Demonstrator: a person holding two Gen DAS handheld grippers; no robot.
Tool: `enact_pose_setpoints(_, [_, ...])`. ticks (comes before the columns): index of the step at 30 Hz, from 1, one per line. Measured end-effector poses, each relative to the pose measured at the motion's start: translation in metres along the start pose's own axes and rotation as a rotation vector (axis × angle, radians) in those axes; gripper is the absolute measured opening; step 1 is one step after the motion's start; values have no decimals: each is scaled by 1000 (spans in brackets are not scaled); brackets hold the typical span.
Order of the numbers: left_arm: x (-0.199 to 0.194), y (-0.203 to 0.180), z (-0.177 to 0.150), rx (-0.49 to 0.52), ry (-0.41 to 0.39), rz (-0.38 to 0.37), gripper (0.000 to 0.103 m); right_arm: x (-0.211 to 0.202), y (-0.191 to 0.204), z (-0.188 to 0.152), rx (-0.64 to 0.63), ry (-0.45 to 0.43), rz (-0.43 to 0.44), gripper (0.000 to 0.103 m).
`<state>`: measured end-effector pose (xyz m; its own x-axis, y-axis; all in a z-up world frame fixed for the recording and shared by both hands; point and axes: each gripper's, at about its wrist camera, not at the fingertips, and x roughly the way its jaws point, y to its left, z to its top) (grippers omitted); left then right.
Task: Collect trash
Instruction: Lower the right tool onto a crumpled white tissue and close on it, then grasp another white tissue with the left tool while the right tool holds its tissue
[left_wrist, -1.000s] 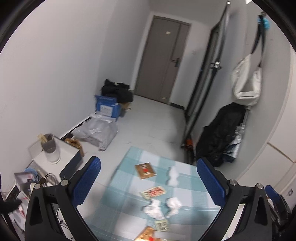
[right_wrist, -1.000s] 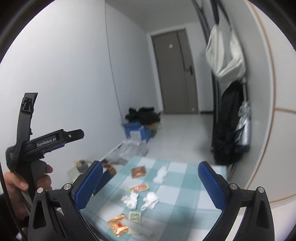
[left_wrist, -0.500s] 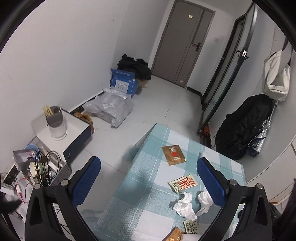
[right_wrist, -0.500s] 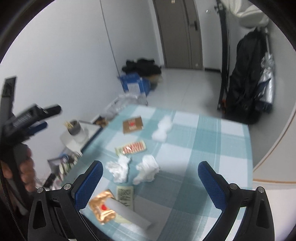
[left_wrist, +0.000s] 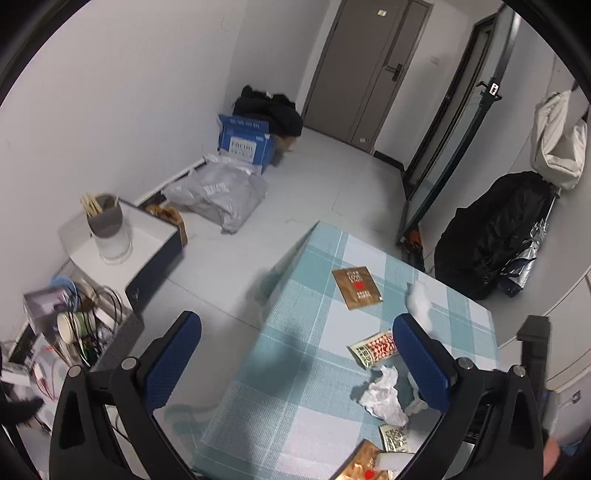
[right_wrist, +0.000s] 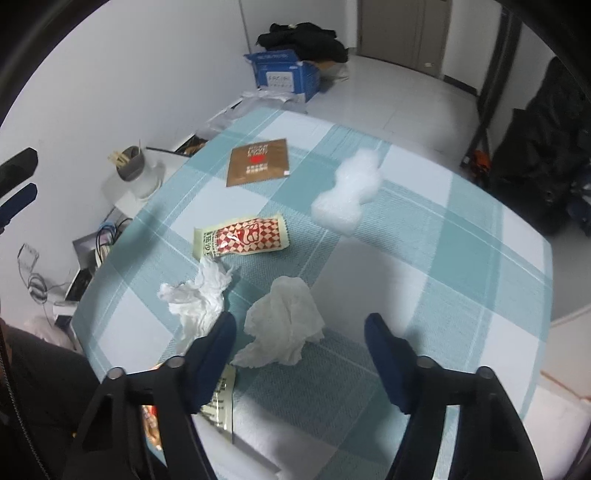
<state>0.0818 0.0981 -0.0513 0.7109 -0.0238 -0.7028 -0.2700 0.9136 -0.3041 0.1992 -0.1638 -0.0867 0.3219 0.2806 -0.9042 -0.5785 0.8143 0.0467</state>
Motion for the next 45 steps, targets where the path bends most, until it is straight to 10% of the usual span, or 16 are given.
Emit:
enact_pose_setpoints(11, [17,-3,-2,-15,93,-21,102,16,-3,-2,3,21,42,14])
enact_pose_setpoints(30, [41,-43,-33,112,297,-112,101,-41,-42,-16,131,-126,72,12])
enact_pose_setpoints(45, [81,-72,-54,149,476,-58,80,-92,-64,-39,139,-244,90,12])
